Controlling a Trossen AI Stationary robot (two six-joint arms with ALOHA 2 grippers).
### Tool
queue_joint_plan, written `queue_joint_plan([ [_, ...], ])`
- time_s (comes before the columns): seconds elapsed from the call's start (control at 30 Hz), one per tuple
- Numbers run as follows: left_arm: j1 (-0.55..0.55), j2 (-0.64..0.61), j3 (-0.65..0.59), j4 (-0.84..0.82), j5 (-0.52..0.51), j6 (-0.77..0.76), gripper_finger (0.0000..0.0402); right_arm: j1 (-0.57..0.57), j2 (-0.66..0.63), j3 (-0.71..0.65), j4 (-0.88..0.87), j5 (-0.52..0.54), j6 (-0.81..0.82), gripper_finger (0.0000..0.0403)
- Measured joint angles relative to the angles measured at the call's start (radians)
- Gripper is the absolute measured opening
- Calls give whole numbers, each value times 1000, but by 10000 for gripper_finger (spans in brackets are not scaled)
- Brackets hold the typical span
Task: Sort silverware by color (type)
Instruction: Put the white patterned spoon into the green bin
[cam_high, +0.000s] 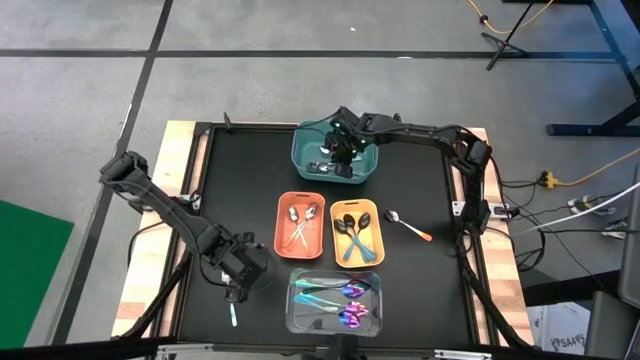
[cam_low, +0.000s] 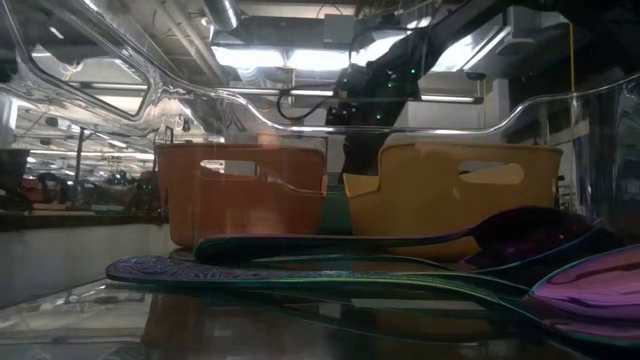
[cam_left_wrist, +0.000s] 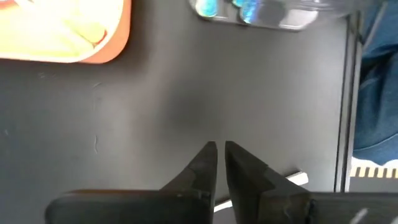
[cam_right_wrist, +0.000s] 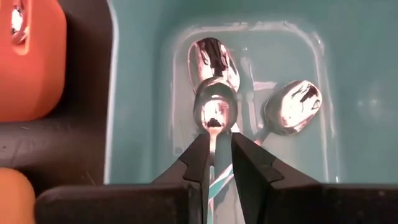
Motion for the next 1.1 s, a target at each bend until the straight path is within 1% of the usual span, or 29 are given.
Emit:
queue_joint_plan([
  [0.1, 22, 17, 0, -2, 11, -10, 39, 7, -2, 0, -1, 0, 2, 57],
  [0.17, 35, 28, 0, -3, 11, -1, 54, 8, -2, 0, -8, 1, 6, 57],
  [0.3, 54, 50, 0, -26, 12, 78, 89, 29, -4, 0, -35, 6, 26, 57],
  [0.4, 52, 66, 0, -75, 10, 220, 102, 59, -17, 0, -73, 20, 26, 57],
  [0.5, 32, 87, 0, -141, 18, 431, 103, 93, -39, 0, -113, 46, 26, 57],
  [0.6, 3, 109, 0, -164, 33, 608, 101, 131, -70, 0, -148, 72, 26, 57],
  [0.7, -27, 136, 0, -163, 37, 718, 101, 171, -112, 0, -162, 97, 26, 57],
  [0.8, -54, 171, 0, -163, 38, 764, 101, 211, -160, 0, -173, 129, 25, 57],
  [1.0, -100, 246, 0, -140, 89, 770, 100, 297, -261, 0, -234, 198, 30, 57],
  [1.1, -117, 270, 0, -117, 93, 772, 100, 338, -313, 0, -282, 231, 38, 57],
])
